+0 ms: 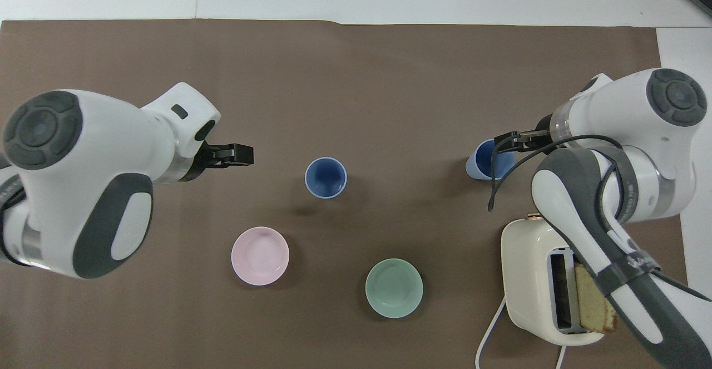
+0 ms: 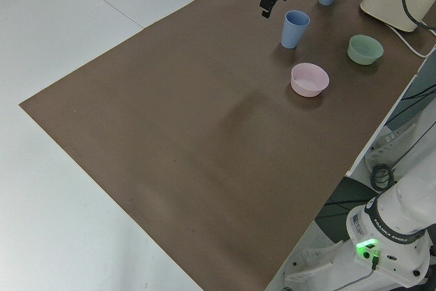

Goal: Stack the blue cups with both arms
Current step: 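Open the left gripper while the right gripper reaches the other cup, then grasp the second blue cup with the right gripper and lift it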

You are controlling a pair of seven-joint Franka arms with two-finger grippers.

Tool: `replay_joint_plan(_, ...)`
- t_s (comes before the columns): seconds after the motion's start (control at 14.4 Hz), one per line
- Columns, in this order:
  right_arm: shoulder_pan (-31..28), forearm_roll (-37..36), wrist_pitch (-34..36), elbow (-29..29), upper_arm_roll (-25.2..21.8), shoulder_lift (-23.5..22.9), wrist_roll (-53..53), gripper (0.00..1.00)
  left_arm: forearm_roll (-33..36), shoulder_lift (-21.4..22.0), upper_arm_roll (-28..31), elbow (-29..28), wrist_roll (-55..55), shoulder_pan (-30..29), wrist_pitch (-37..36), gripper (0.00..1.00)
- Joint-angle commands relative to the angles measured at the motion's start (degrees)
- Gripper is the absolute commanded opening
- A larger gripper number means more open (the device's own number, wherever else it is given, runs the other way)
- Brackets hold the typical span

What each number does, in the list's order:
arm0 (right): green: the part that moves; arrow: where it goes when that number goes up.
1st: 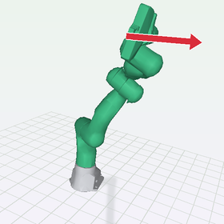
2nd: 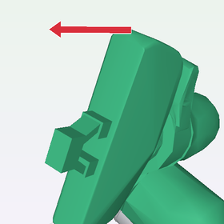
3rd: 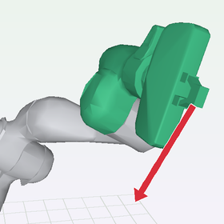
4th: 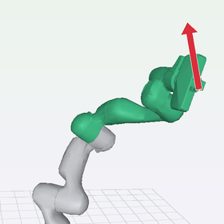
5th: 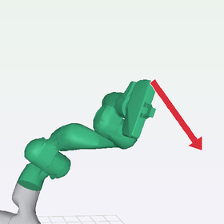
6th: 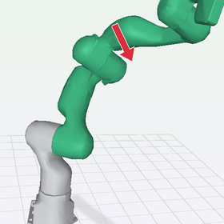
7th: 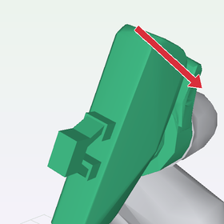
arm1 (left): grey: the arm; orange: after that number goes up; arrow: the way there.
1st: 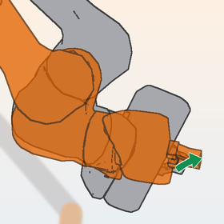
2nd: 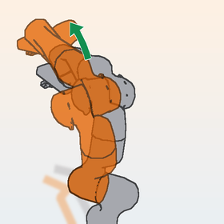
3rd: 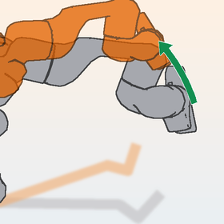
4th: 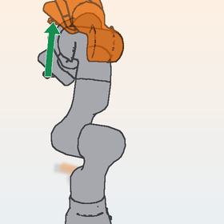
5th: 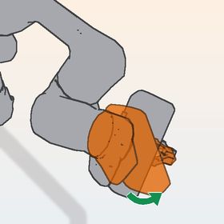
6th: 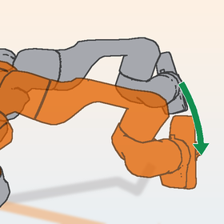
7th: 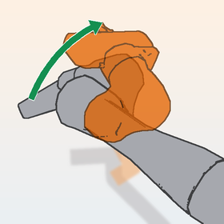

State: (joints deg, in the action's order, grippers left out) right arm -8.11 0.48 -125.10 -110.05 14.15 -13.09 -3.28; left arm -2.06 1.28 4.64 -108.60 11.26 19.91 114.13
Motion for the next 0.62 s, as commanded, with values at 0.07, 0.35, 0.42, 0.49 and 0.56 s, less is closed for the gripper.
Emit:
replay_joint_plan(0.07, -0.1, 0.3, -2.2, -2.1, 0.1, 0.2, 0.9, 1.00, 2.0, -0.5, -0.6, 5.4, -8.8, -6.3, -5.9, 1.00)
replay_joint_plan(0.35, -0.2, 0.2, -2.5, -2.2, 0.1, 0.1, 3.8, 0.00, 1.5, -0.7, -0.4, 11.0, -14.4, -10.0, -11.8, 1.00)
replay_joint_plan(0.42, -0.1, 0.2, -2.5, -2.2, 0.1, 0.1, 3.7, 0.00, 1.5, -0.8, -0.5, 11.9, -15.0, -11.2, -11.9, 1.00)
replay_joint_plan(0.49, -0.1, 0.2, -2.5, -2.1, 0.1, 0.1, 3.7, 0.00, 1.5, -1.1, -0.5, 13.0, -15.4, -12.1, -12.3, 1.00)
replay_joint_plan(0.56, -0.1, 0.2, -2.5, -1.9, 0.1, 0.0, 3.7, 0.00, 1.5, -1.5, -0.4, 14.5, -15.4, -12.3, -13.6, 1.00)
